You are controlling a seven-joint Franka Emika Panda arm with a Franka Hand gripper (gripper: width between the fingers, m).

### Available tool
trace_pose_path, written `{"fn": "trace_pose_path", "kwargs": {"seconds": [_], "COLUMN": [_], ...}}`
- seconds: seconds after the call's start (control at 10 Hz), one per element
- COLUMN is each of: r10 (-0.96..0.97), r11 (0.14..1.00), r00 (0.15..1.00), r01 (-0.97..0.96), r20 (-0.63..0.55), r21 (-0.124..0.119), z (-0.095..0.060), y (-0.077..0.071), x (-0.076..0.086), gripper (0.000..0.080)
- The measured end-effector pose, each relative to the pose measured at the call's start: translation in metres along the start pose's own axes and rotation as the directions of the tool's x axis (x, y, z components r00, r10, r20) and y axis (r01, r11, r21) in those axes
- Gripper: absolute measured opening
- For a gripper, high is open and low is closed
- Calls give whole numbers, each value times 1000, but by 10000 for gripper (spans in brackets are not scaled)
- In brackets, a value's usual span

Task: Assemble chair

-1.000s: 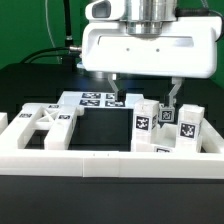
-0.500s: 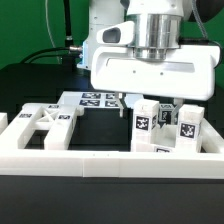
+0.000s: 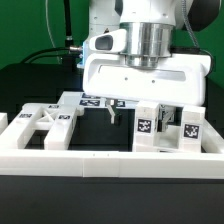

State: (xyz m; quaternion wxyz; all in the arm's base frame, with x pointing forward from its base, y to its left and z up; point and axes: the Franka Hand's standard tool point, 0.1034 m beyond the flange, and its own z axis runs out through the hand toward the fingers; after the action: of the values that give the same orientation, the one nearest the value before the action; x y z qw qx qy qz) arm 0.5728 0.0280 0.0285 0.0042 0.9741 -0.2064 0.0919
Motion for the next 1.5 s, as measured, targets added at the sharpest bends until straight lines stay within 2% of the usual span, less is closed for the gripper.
{"fn": "trace_pose_path", "kwargs": {"seconds": [0.3,0.5,0.9,1.1,1.3,1.5], "r10": [-6,-7,-10,-166,-186,-184], "r11": [1000,1000,1000,986,982,983], "r00": [1000,1000,1000,986,982,983], "r01": [6,7,10,166,187,184], "r20": [-14,1,-4,-23,-26,-22], "r21": [2,12,10,14,9,1], "z": [0,-10,-6,-7,-2,7], "y": [1,-8,-7,-14,-13,-9], "x": [5,13,13,27,31,28], "gripper": [649,649,649,649,649,649]}}
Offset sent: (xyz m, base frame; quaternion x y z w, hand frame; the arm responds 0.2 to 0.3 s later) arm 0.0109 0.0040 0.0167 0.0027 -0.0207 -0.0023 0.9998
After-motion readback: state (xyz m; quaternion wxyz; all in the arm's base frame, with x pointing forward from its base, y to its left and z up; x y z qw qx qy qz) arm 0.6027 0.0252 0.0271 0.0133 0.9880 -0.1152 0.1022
